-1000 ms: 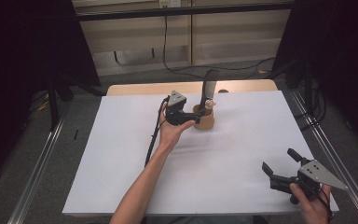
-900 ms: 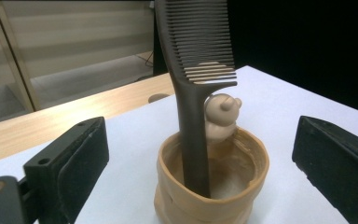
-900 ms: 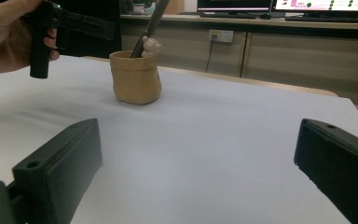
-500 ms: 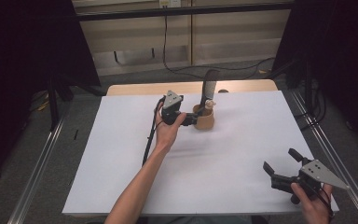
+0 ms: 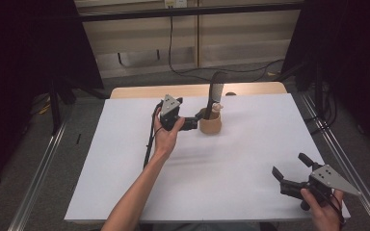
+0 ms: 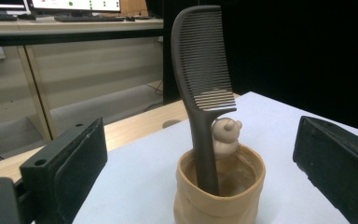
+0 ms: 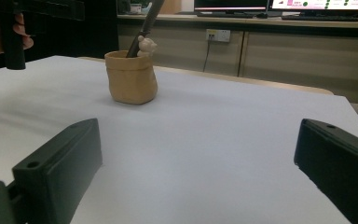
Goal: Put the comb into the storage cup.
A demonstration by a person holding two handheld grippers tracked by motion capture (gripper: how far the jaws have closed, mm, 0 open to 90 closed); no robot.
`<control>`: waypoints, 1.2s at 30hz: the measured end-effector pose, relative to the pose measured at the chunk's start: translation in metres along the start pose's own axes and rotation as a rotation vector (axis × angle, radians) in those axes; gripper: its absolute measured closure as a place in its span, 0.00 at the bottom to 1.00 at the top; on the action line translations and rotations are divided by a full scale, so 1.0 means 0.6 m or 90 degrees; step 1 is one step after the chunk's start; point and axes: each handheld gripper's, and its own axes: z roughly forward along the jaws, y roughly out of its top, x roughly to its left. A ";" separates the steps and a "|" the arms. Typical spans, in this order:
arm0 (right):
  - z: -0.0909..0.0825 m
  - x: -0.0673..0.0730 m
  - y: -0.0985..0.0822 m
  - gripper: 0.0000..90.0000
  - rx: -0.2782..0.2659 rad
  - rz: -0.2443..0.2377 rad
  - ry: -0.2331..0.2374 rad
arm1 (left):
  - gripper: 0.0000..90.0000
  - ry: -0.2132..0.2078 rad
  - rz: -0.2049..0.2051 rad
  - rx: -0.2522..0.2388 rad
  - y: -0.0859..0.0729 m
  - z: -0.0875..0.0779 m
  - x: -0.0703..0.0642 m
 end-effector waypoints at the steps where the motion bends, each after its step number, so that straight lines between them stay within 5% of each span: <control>1: 0.000 0.001 0.001 0.00 -0.002 -0.001 0.002 | 0.03 0.001 0.002 -0.001 0.000 -0.003 -0.001; 12: 0.001 0.004 0.002 0.00 0.001 -0.009 -0.003 | 0.02 0.007 0.002 -0.013 0.008 -0.038 -0.006; 19: 0.000 0.005 0.002 0.00 -0.001 -0.012 -0.010 | 0.02 0.014 0.035 -0.015 0.023 -0.069 -0.011; 27: 0.001 0.006 0.002 0.00 0.001 -0.014 -0.011 | 0.02 0.025 0.047 -0.018 0.010 -0.094 -0.015; 31: 0.001 0.006 0.003 0.00 0.000 -0.014 -0.009 | 0.02 0.030 0.030 -0.030 0.006 -0.108 -0.015; 36: 0.001 0.007 0.003 0.00 0.000 -0.014 -0.009 | 0.02 0.028 0.049 -0.024 0.003 -0.124 -0.013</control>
